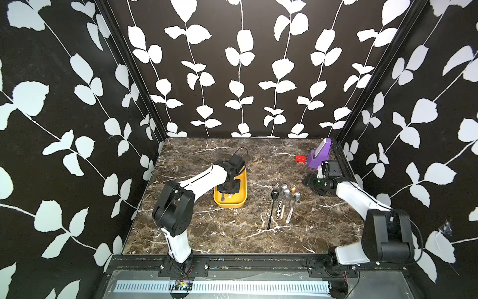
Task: Put the spoon into the storage box
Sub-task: Place the spoon in the storage box.
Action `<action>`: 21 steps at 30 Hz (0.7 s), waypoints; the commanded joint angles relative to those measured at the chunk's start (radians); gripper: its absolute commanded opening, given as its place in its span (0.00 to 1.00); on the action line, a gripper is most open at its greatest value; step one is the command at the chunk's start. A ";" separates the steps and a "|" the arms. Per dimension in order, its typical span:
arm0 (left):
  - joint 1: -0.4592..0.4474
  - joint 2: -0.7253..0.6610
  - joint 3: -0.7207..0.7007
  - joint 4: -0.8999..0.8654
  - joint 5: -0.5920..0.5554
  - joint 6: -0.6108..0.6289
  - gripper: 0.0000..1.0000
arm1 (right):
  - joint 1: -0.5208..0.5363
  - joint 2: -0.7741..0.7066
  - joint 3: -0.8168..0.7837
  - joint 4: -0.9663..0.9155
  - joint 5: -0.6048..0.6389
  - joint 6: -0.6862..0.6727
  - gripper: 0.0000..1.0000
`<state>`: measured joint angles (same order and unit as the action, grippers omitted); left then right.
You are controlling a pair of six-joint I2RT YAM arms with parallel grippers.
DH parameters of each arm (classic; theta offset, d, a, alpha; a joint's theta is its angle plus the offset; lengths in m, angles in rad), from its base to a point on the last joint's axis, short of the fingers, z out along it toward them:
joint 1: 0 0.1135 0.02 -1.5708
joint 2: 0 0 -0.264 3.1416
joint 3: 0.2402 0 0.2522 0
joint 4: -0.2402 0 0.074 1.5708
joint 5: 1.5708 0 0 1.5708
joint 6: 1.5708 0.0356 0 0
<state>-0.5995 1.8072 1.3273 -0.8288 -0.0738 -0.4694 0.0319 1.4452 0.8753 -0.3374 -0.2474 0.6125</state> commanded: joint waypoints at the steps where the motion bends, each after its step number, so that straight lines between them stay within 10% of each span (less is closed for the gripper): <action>1: 0.010 0.024 0.011 0.021 0.035 0.006 0.00 | -0.003 0.001 0.000 -0.009 0.001 -0.014 0.63; 21: 0.052 0.112 0.023 -0.001 -0.018 0.040 0.00 | -0.003 0.004 -0.005 -0.005 0.000 -0.013 0.63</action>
<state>-0.5591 1.9270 1.3369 -0.8169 -0.0723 -0.4427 0.0319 1.4452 0.8753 -0.3382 -0.2474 0.6121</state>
